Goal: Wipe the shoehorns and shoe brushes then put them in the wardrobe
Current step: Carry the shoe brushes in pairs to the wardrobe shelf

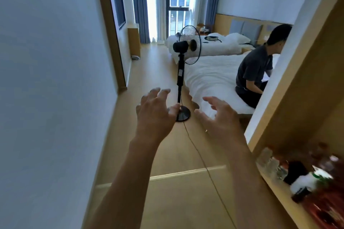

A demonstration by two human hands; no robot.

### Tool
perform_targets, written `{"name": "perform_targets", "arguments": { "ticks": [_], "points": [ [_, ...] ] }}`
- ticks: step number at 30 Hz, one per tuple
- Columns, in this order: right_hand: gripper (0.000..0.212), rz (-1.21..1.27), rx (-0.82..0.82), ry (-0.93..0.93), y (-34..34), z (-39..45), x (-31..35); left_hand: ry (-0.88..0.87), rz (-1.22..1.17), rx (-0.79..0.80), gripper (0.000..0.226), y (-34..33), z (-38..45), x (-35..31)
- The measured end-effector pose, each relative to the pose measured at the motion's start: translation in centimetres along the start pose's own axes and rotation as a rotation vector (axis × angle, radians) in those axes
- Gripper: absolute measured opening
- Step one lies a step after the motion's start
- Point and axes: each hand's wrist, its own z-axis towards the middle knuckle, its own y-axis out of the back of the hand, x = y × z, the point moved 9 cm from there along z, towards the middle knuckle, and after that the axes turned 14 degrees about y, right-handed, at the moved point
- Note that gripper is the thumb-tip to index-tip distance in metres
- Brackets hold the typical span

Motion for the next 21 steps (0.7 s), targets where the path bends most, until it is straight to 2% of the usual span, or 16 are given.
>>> {"name": "perform_targets", "arguments": {
  "ticks": [7,16,21],
  "points": [
    [0.052,0.098,0.053,0.113,-8.2,10.6,-2.2,0.104,0.094,-0.085,0.054,-1.6,9.7,3.7],
    [0.049,0.169,0.131,0.178,-15.1,26.4,-7.4,0.158,0.066,-0.166,0.054,-5.4,24.8,1.8],
    [0.048,0.189,0.167,0.193,-18.8,33.6,-9.3,0.194,0.072,-0.175,0.055,-7.2,32.0,3.2]
  ]
}}
